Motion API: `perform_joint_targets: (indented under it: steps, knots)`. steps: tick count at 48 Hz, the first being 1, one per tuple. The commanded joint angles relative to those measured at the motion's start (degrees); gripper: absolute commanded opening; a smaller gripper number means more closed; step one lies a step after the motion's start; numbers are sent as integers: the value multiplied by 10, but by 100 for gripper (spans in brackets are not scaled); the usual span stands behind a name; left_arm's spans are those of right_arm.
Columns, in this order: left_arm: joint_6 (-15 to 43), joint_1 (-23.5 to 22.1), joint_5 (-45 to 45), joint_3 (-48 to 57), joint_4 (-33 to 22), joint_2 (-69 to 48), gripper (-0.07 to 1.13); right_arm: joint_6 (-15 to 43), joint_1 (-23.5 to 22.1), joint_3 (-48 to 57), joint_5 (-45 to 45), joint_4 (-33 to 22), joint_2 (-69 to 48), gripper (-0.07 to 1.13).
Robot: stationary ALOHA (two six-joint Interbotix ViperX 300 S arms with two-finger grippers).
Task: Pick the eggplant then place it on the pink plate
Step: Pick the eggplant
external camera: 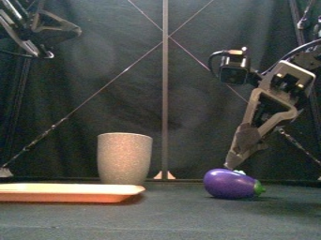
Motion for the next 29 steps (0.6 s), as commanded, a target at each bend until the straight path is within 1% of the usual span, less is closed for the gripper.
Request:
perform_joint_targets:
  steps: [1, 9, 17, 23, 29]
  knots:
    - [1, 1, -3, -7, 2, 2, -3, 1, -4, -18, 0, 6, 12, 104]
    - [1, 1, 1, -7, 2, 2, -3, 2, -11, -31, 5, 14, 46, 103]
    - [1, 1, 3, -7, 3, 2, -3, 1, -18, -39, 8, 20, 53, 101]
    - [1, 1, 3, -7, 3, 2, -3, -1, -19, -45, 8, 18, 54, 91]
    - [1, 1, 3, -7, 4, 2, -3, -1, -18, -47, 9, 14, 56, 75]
